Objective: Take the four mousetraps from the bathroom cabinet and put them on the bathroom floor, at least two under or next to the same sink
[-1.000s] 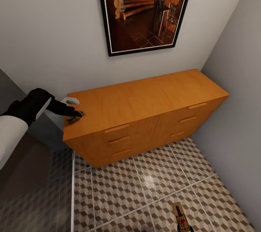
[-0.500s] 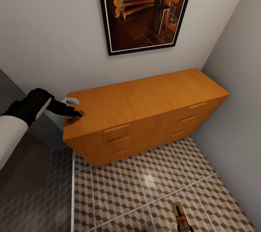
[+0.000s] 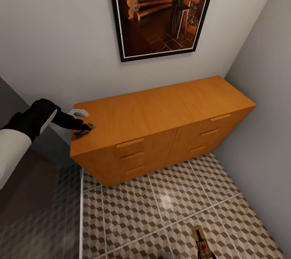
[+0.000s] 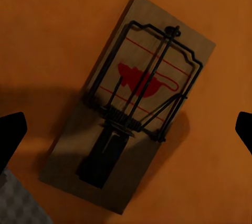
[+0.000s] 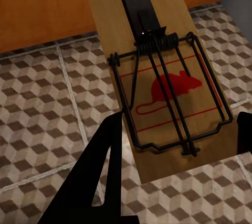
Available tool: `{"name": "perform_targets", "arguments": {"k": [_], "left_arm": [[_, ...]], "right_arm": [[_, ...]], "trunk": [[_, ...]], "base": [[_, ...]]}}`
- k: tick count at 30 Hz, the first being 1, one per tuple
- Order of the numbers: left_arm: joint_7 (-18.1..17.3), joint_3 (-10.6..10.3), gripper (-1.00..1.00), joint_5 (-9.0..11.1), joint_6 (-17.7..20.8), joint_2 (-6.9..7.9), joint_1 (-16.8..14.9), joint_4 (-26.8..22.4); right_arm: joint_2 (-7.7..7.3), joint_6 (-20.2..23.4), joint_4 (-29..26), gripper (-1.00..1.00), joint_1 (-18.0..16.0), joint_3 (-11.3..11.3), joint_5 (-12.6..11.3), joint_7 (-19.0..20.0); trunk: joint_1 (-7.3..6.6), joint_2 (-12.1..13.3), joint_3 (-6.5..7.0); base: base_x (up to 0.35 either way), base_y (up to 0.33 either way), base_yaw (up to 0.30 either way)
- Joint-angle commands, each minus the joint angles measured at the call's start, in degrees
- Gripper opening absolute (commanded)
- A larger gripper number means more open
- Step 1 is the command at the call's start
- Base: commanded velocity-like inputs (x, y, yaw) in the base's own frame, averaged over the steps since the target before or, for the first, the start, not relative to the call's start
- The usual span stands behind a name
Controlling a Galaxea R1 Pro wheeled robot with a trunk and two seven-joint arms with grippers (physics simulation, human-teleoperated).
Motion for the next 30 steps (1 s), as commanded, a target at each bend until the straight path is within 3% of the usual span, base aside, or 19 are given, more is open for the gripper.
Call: {"name": "perform_targets", "arguments": {"k": [1,7,14,30], "left_arm": [[0.05,-0.36,1.00,0.38,0.29,0.09,-0.07,-0.07],[0.04,-0.36,1.00,0.38,0.09,0.09,-0.06,0.37],[-0.13,-0.36,1.00,0.43,-3.50,0.09,0.01,1.91],[-0.14,-0.36,1.00,0.42,-3.83,0.09,0.58,2.14]], "right_arm": [[-0.01,-0.10,0.05,-1.00,-0.05,0.33,0.26,-0.56],[-0.04,-0.10,0.05,-1.00,-0.05,0.33,0.26,-0.56],[-0.07,-0.10,0.05,-1.00,-0.05,0.33,0.26,-0.56],[-0.06,-0.10,0.05,-1.00,-0.05,0.33,0.26,-0.56]], "trunk": [[0.03,-0.10,-0.09],[0.03,-0.10,-0.09],[0.03,-0.10,-0.09],[0.03,-0.10,-0.09]], "base": [[0.000,0.000,0.000],[0.000,0.000,0.000],[0.000,0.000,0.000],[0.000,0.000,0.000]]}}
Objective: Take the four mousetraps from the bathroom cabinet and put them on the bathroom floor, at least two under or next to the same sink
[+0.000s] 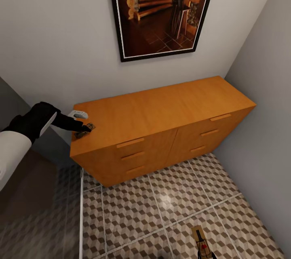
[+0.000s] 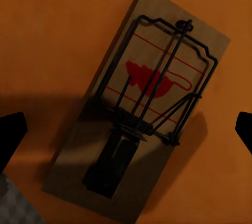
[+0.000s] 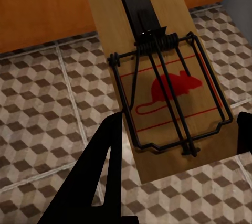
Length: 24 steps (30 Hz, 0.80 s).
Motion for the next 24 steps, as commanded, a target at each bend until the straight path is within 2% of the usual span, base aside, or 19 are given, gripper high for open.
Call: {"name": "perform_targets", "arguments": {"k": [1,12,13,24], "left_arm": [[0.02,-0.48,1.00,0.43,0.66,0.08,0.05,0.04],[0.02,-0.48,1.00,0.40,0.66,0.08,0.08,0.01],[0.02,-0.48,-1.00,0.40,0.66,0.08,0.08,-0.02],[0.02,-0.48,-1.00,0.43,0.57,0.08,0.17,0.03]], "right_arm": [[0.02,-0.10,0.05,-1.00,-0.04,0.33,0.26,-0.56],[0.01,-0.10,0.05,-1.00,-0.04,0.33,0.26,-0.56],[0.02,-0.10,0.05,-1.00,-0.04,0.33,0.26,-0.56],[0.06,-0.10,0.05,-1.00,-0.04,0.33,0.26,-0.56]], "trunk": [[0.05,-0.06,-0.10],[0.05,-0.06,-0.10],[0.05,-0.06,-0.10],[0.05,-0.06,-0.10]], "base": [[0.000,0.000,0.000],[0.000,0.000,0.000],[0.000,0.000,0.000],[0.000,0.000,0.000]]}}
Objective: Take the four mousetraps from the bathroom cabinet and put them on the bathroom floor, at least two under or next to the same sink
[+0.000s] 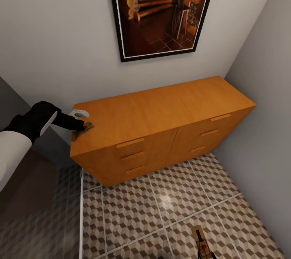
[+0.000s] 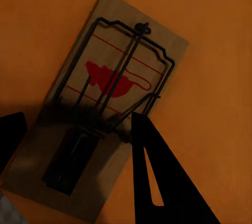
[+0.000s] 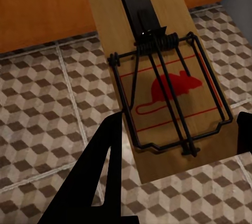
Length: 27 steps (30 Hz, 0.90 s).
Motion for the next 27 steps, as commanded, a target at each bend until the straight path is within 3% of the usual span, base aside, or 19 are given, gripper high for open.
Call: {"name": "perform_targets", "arguments": {"k": [1,22,27], "left_arm": [[0.13,-0.48,-1.00,-0.70,-0.08,0.08,-0.01,1.52],[0.13,-0.43,-1.00,-0.72,-0.08,0.08,-0.01,1.23],[0.27,-0.08,-1.00,-0.72,0.26,0.08,-0.01,-1.41]], "right_arm": [[0.01,-0.10,0.05,-1.00,-0.04,0.33,0.26,-0.56],[0.03,-0.10,0.05,-1.00,-0.04,0.33,0.26,-0.56],[0.03,-0.10,0.05,-1.00,-0.04,0.33,0.26,-0.56]], "trunk": [[0.05,-0.06,-0.10],[0.05,-0.06,-0.10],[0.05,-0.06,-0.10]], "base": [[0.000,0.000,0.000],[0.000,0.000,0.000],[0.000,0.000,0.000]]}}
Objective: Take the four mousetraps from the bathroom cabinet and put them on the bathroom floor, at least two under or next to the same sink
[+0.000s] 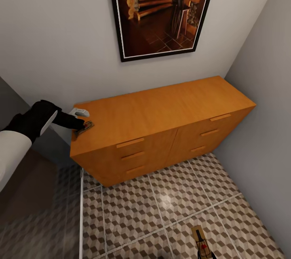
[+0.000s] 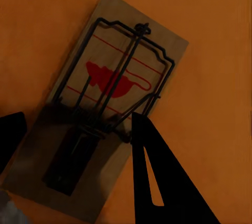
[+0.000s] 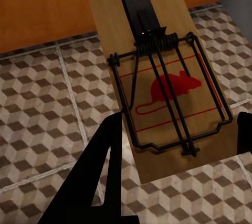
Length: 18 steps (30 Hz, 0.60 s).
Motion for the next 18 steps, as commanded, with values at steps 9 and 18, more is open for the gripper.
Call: {"name": "perform_targets", "arguments": {"k": [9,18], "left_arm": [[0.24,-0.16,-1.00,0.38,0.98,0.02,-0.06,-5.13],[0.27,-0.17,-1.00,0.38,1.19,0.01,-0.06,-5.94]], "right_arm": [[0.01,-0.10,0.05,-1.00,-0.04,0.33,0.26,-0.56],[0.01,-0.10,0.05,-1.00,-0.04,0.33,0.26,-0.56]], "trunk": [[0.03,-0.10,-0.09],[0.03,-0.10,-0.09]], "base": [[0.000,0.000,0.000],[0.000,0.000,0.000]]}}
